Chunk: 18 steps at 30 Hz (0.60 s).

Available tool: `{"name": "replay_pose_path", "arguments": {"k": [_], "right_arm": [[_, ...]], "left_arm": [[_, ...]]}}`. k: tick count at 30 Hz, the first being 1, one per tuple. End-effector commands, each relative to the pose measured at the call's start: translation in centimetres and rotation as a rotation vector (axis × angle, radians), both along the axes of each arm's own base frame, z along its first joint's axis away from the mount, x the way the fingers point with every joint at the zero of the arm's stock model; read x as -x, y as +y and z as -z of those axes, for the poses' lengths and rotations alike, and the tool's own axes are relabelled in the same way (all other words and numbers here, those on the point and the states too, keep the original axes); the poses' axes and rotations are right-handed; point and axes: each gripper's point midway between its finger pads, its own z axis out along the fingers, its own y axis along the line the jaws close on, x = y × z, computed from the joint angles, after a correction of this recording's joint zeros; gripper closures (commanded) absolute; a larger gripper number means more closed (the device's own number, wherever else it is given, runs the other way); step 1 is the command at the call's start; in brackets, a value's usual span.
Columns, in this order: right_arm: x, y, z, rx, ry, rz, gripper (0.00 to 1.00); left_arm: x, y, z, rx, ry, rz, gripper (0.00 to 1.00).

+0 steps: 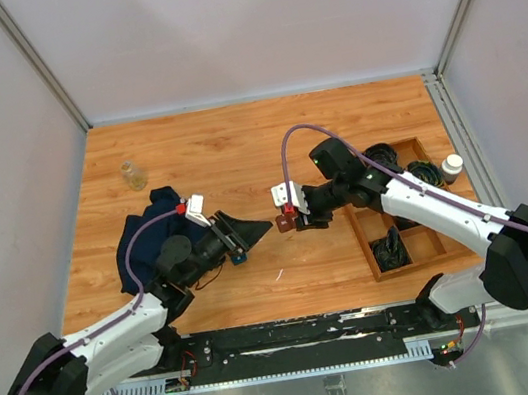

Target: Sort the pills into containers

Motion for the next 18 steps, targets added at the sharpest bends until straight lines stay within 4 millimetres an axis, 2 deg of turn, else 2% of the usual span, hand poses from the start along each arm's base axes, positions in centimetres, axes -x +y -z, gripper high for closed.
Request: {"name": "replay_pose_path", "arguments": {"k": [1,12,16,18], "right_arm": [[0.4,0.5,-0.5,-0.036,0.017,-0.006,0.86],[0.7,0.8,-1.0,-0.065,0.036,-0.009,0.86],[0.9,1.0,-1.1,-0.073,0.043,-0.015,0.86],[1.0,1.1,-1.2,-0.075,0.043,-0.020,0.86]], "left_arm": [[-0.5,-0.8,-1.6,0.064,-0.027,0.006,0.32],[-0.5,-3.1,-0.1,0.042,0.017,0.060,0.32],[-0.6,-3.6,0.0,0.048,0.020,0.072,0.38],[-0.6,-3.9,0.1,0.049,0.022,0.081,0.45]]}}
